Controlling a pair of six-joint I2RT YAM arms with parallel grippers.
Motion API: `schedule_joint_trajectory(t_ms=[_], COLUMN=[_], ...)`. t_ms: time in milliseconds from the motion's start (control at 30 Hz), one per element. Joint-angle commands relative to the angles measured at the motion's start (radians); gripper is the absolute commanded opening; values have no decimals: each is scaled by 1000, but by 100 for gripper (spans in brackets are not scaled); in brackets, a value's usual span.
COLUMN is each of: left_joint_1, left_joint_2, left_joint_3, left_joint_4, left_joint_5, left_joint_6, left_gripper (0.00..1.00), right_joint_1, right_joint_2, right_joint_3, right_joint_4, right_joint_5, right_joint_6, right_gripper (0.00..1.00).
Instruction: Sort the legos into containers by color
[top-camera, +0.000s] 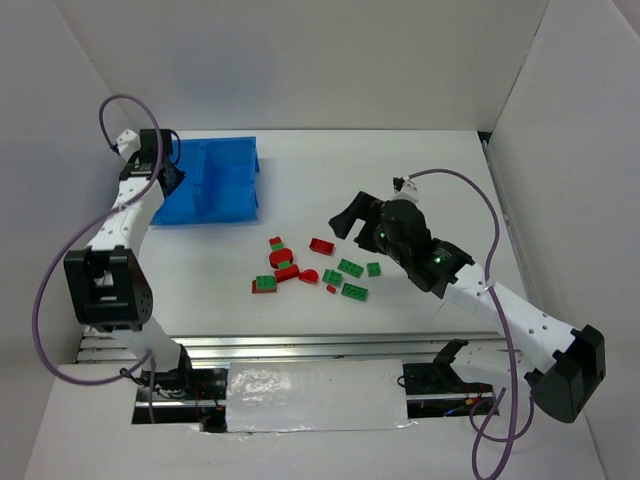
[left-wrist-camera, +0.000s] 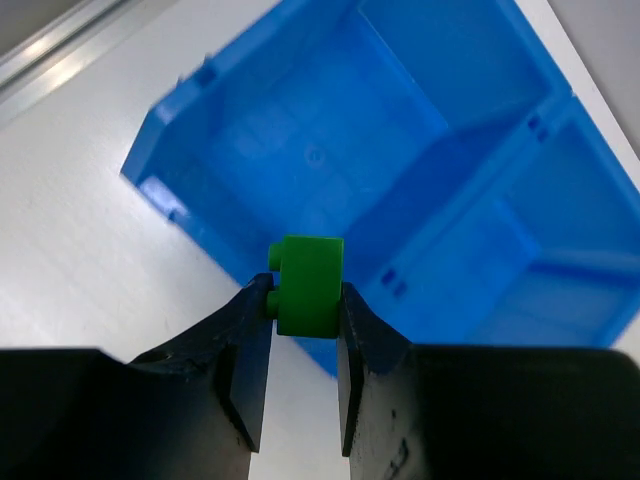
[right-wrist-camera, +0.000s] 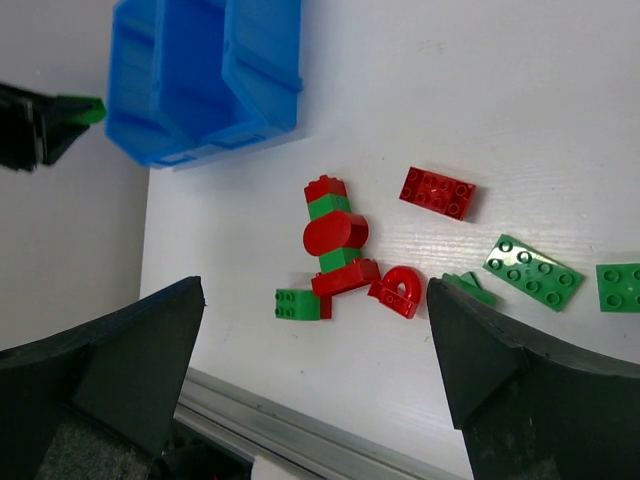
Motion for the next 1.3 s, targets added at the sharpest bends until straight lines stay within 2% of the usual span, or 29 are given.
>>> schedule_joint_trajectory(t_ms=[0,100,167,200,233,333,367,600,700,733,867,933,967,1067,1267], left_joint_1=[57,100,115,118,120,120,120,104,2,-24,-138,-193,-202,-216,-219], left_joint_2=[130,242,293,305,313,317,305,138,-18,-110,-360,-484,-514,-583,-624], left_joint_3=[136,245,264,279,281,293,296,320,272,244,-45,-135,-208,-278,-333], left_joint_4=[2,-41,-44,-49,-48,-38,-44,-112,-153,-155,-94,-66,-57,-77,-150], left_joint_5=[56,85,102,119,124,156,162,207,211,225,288,306,349,412,437], left_joint_6=[53,62,68,65,64,64,64,85,125,129,142,146,152,203,289], left_gripper=[3,10,33,64,76,88,99,99,100,100,99,99,100,99,98], right_joint_1=[-5,-9,-13,-17,-19,-28,-31,-146,-224,-233,-246,-252,-256,-266,-267], right_joint_2=[-17,-24,-21,-16,-11,19,33,214,277,289,331,341,357,390,438], right_joint_3=[-6,-20,-19,-17,-17,-2,4,37,14,0,-22,-32,-36,-52,-89], right_joint_4=[17,28,23,20,20,-8,-18,-163,-187,-187,-187,-183,-180,-157,-143], right_joint_5=[-56,-82,-81,-79,-81,-79,-76,-45,-33,-18,4,2,-22,-59,-73], right_joint_6=[-81,-103,-110,-113,-115,-116,-118,-133,-147,-147,-169,-178,-184,-202,-195], right_gripper=[100,100,100,100,100,100,100,100,98,96,86,79,78,75,72])
